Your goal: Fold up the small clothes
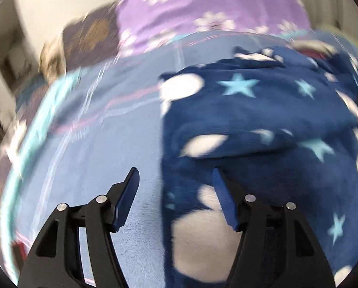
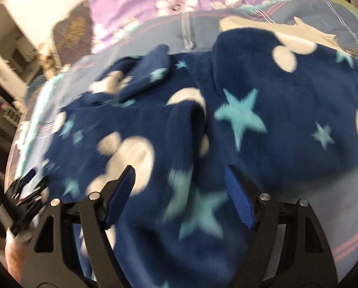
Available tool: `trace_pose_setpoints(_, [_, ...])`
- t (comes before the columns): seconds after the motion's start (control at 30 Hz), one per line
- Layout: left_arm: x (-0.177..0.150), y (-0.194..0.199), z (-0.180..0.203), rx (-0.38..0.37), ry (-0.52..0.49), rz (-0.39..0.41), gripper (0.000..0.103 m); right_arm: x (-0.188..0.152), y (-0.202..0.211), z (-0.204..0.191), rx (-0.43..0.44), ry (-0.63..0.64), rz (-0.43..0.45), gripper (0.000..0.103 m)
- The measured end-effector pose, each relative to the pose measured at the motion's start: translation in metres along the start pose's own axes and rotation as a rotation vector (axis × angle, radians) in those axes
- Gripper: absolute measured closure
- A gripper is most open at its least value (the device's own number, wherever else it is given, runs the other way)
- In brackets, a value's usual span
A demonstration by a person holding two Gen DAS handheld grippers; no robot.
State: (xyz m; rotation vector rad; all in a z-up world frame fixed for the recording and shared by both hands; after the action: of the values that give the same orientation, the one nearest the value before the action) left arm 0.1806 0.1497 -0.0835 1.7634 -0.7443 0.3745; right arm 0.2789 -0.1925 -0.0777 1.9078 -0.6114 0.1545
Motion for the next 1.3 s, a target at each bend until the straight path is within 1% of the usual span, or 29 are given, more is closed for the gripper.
trace_pose_setpoints(0.03, [0.001,-0.003,-0.006,-0.004,0.03,-0.001,0.039,0.004,-0.005,-0.005,-0.021,-0.007,0.013,0.024])
trace_pose_setpoints(0.07, [0.003,-0.006,-0.012,-0.001,0.055,-0.002,0.039,0.009,-0.01,-0.012,-0.047,-0.005,0.042,0.028])
trace_pose_setpoints(0.1, [0.006,-0.011,-0.017,-0.001,0.076,-0.005,0.038,0.013,-0.012,-0.026,-0.045,0.03,0.071,0.062])
trace_pose_setpoints(0.13, [0.008,-0.014,-0.019,-0.001,0.089,-0.005,0.038,0.016,-0.01,-0.038,-0.016,0.054,0.071,0.09])
trace_pose_setpoints(0.17, [0.008,-0.016,-0.021,0.0,0.094,-0.006,0.038,0.019,-0.003,-0.047,0.021,0.053,0.086,0.09])
trace_pose_setpoints(0.2, [0.007,-0.018,-0.022,0.004,0.095,-0.008,0.037,0.022,0.011,-0.057,0.06,0.056,0.135,0.09])
trace_pose_setpoints(0.3, [0.002,-0.017,-0.021,0.017,0.095,0.003,0.037,0.028,0.07,-0.08,0.106,0.126,0.348,0.09])
trace_pose_setpoints(0.33, [0.0,-0.016,-0.019,0.022,0.098,0.008,0.037,0.03,0.086,-0.083,0.12,0.141,0.396,0.09])
trace_pose_setpoints(0.37, [0.0,-0.015,-0.017,0.028,0.099,0.01,0.037,0.033,0.091,-0.081,0.104,0.141,0.409,0.088])
trace_pose_setpoints(0.4, [0.0,-0.014,-0.015,0.039,0.1,0.012,0.036,0.036,0.089,-0.076,0.068,0.133,0.407,0.084])
trace_pose_setpoints(0.47, [0.0,-0.015,-0.014,0.062,0.096,0.008,0.035,0.043,0.063,-0.058,-0.052,0.12,0.348,0.065])
trace_pose_setpoints(0.5, [0.001,-0.015,-0.013,0.082,0.088,0.001,0.033,0.044,0.042,-0.044,-0.122,0.118,0.306,0.05])
trace_pose_setpoints(0.57, [0.002,-0.013,-0.01,0.109,0.072,0.002,0.033,0.042,0.019,-0.015,-0.199,0.069,0.264,0.054])
trace_pose_setpoints(0.6, [0.003,-0.009,-0.009,0.128,0.064,0.013,0.033,0.04,0.018,-0.002,-0.184,0.023,0.253,0.057])
trace_pose_setpoints(0.63, [0.002,-0.005,-0.009,0.139,0.062,0.022,0.033,0.035,0.022,0.009,-0.115,-0.03,0.242,0.057])
trace_pose_setpoints(0.7, [0.002,0.005,-0.012,0.149,0.074,0.04,0.034,0.024,0.035,0.013,-0.008,-0.028,0.233,0.059])
trace_pose_setpoints(0.77, [0.005,0.019,-0.016,0.122,0.113,0.071,0.045,0.005,0.05,0.002,0.095,0.046,0.23,0.06])
trace_pose_setpoints(0.8, [0.01,0.03,-0.017,0.073,0.144,0.106,0.059,-0.003,0.054,-0.004,0.132,0.079,0.213,0.06])
trace_pose_setpoints(0.83, [0.016,0.038,-0.015,0.035,0.161,0.132,0.064,-0.013,0.054,-0.011,0.176,0.121,0.178,0.06])
trace_pose_setpoints(0.9, [0.031,0.049,-0.005,-0.035,0.162,0.179,0.064,-0.025,0.042,-0.017,0.209,0.153,0.099,0.056])
trace_pose_setpoints(0.97, [0.048,0.049,0.015,-0.09,0.128,0.201,0.064,-0.031,0.012,-0.015,0.147,0.126,0.015,0.055])
trace_pose_setpoints(1.0, [0.057,0.043,0.03,-0.118,0.097,0.198,0.064,-0.033,-0.002,-0.01,0.12,0.108,-0.003,0.06])
trace_pose_setpoints(1.07, [0.067,0.024,0.052,-0.153,0.062,0.164,0.064,-0.036,-0.001,-0.005,0.154,0.093,0.026,0.062])
trace_pose_setpoints(1.13, [0.065,-0.009,0.075,-0.165,0.027,0.079,0.063,-0.035,0.017,0.0,0.161,0.073,0.043,0.067])
trace_pose_setpoints(1.17, [0.06,-0.025,0.084,-0.16,0.016,0.033,0.062,-0.032,0.033,0.009,0.169,0.054,0.078,0.067])
trace_pose_setpoints(1.2, [0.055,-0.035,0.09,-0.147,0.009,0.029,0.061,-0.025,0.044,0.017,0.177,0.039,0.118,0.067])
trace_pose_setpoints(1.23, [0.055,-0.034,0.091,-0.136,0.005,0.042,0.061,-0.016,0.065,0.034,0.177,0.01,0.189,0.064])
trace_pose_setpoints(1.27, [0.056,-0.031,0.09,-0.134,0.005,0.044,0.061,-0.003,0.089,0.059,0.16,-0.036,0.271,0.061])
trace_pose_setpoints(1.3, [0.055,-0.031,0.09,-0.137,0.006,0.042,0.06,0.007,0.105,0.077,0.142,-0.077,0.321,0.056])
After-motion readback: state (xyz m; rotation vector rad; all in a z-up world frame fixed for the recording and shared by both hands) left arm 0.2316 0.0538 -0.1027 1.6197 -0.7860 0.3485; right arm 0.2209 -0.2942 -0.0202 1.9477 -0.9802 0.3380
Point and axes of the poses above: each gripper's, at about its wrist camera, not at the fingertips, and y roughly against the way its jaws point, z to its right, x to its top, the point moved 2 cm from there along -y, roughly the way its jaws point, and after that the axes turned 13 degrees about -y, right-handed, at the moved point
